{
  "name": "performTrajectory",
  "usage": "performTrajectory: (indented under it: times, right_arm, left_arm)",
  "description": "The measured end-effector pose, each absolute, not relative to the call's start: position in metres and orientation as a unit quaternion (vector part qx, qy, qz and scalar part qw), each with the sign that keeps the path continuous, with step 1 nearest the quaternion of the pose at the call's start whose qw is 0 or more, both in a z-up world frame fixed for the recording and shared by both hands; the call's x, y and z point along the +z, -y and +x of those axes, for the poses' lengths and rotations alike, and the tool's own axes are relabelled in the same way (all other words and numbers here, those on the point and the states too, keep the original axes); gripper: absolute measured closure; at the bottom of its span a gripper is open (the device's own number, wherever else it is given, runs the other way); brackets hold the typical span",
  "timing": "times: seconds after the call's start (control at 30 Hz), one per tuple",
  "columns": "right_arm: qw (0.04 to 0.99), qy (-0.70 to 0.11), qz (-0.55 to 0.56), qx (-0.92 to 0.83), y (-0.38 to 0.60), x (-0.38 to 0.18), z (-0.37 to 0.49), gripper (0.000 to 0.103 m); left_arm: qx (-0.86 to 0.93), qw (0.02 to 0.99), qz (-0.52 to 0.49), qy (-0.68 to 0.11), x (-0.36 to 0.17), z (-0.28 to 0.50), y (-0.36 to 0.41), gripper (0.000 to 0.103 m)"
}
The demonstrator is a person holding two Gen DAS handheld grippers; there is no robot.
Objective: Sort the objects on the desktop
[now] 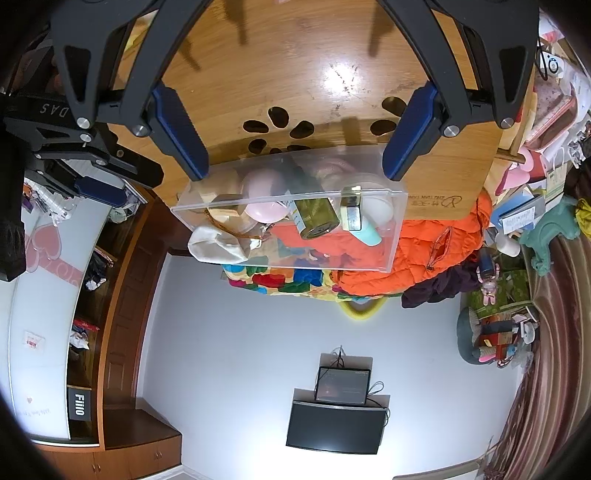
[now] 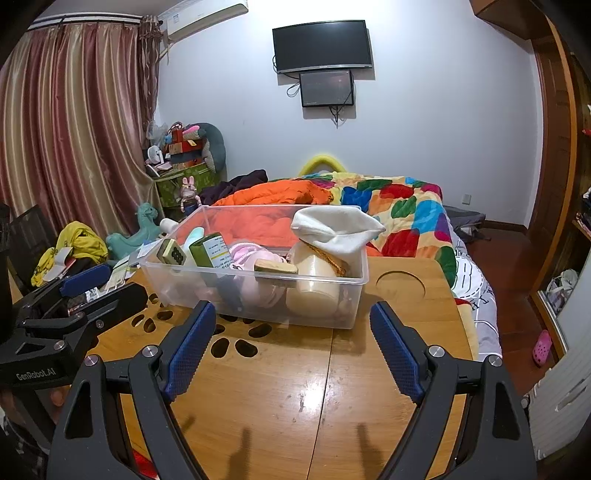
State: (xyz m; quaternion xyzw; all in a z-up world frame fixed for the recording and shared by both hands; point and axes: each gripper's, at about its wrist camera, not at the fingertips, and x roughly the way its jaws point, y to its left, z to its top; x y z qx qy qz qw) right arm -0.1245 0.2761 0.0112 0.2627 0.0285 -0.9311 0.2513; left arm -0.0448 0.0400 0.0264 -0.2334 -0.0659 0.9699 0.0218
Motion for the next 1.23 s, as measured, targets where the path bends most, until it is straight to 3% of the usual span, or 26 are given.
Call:
performTrajectory:
  times: [1.23]
  right_arm:
    - [0.260,-0.024,0.274,-0.926,-0.2726,0.0061,-0.1265,0.020]
  left_arm:
    - [0.971,0.025,-0.232,0.055,0.0176,-0.0486,-0.0422,0.005]
